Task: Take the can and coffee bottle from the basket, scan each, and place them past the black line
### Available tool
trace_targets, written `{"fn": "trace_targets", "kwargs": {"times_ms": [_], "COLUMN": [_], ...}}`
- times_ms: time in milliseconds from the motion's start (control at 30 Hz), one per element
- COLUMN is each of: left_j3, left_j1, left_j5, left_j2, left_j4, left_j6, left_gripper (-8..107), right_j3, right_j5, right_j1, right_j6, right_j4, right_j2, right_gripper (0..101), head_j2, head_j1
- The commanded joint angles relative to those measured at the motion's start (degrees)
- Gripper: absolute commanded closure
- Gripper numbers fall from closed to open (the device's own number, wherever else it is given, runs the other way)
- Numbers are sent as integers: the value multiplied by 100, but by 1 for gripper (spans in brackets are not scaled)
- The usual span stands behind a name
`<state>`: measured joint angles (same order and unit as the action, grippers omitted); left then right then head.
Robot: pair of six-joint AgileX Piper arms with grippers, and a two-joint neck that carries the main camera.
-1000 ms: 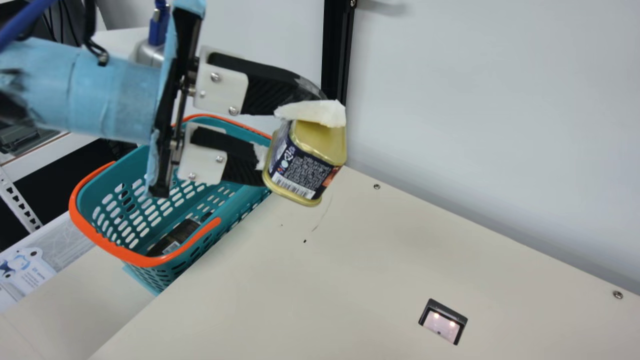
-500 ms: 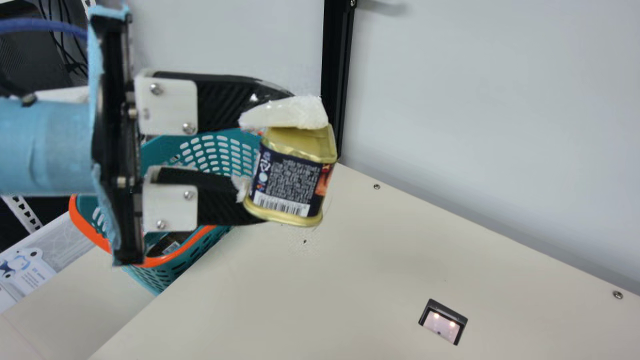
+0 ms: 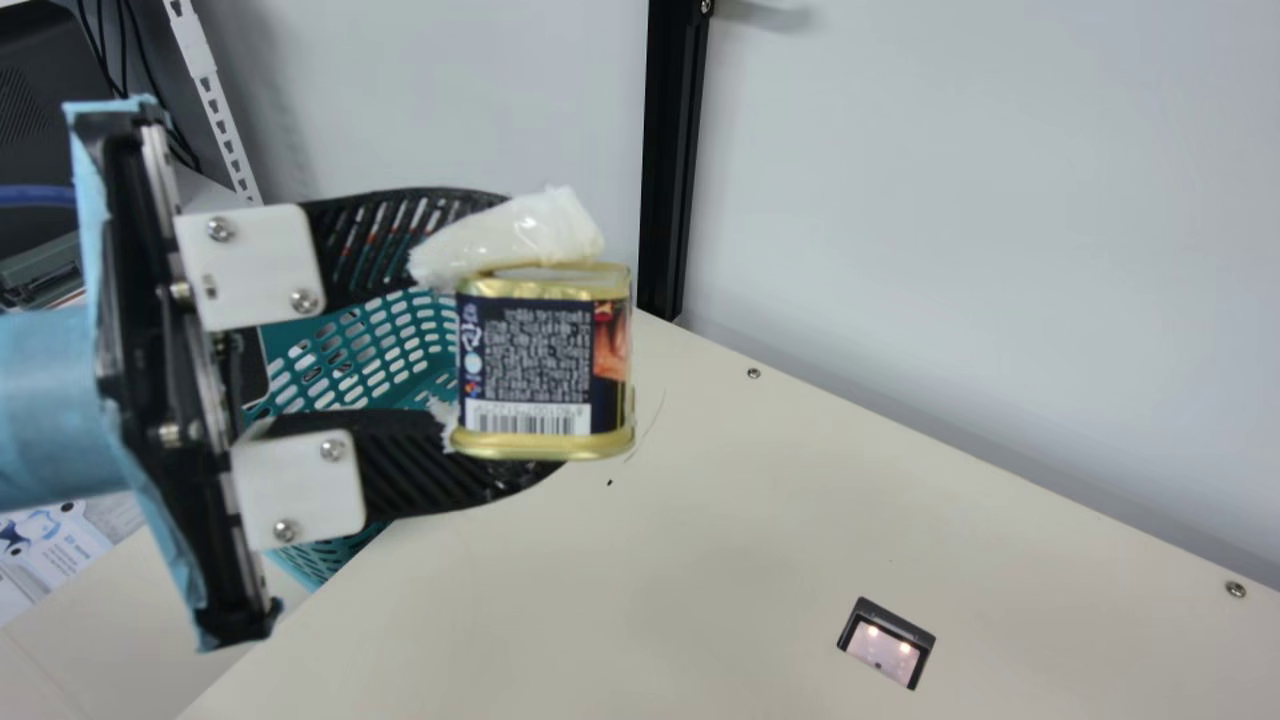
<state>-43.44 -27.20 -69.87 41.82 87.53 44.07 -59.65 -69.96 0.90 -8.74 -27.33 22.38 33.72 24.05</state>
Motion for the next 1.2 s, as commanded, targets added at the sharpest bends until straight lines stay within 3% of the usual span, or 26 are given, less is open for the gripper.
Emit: {"fn": "trace_targets", "kwargs": {"times_ms": [0,767,967,1167], "left_j3": [0,17,-491,-1269], "left_j1": [0,-26,-55,683], "left_j5": [0,7,331,1333], "left_j2": [0,29,389,1009], "left_j4": [0,57,-585,-1719], "left_j6": [0,-64,-674,-1501], "left_gripper": [89,89,89,89], "right_j3": [0,0,0,0], "right_j5": [0,0,0,0], "right_j1": [0,0,0,0], "right_j6": [0,0,0,0], "right_j4": [0,0,0,0], "right_j2": [0,0,0,0], "right_gripper": [0,0,0,0], "head_j2": [38,38,38,38], "head_j1": [68,68,68,68]}}
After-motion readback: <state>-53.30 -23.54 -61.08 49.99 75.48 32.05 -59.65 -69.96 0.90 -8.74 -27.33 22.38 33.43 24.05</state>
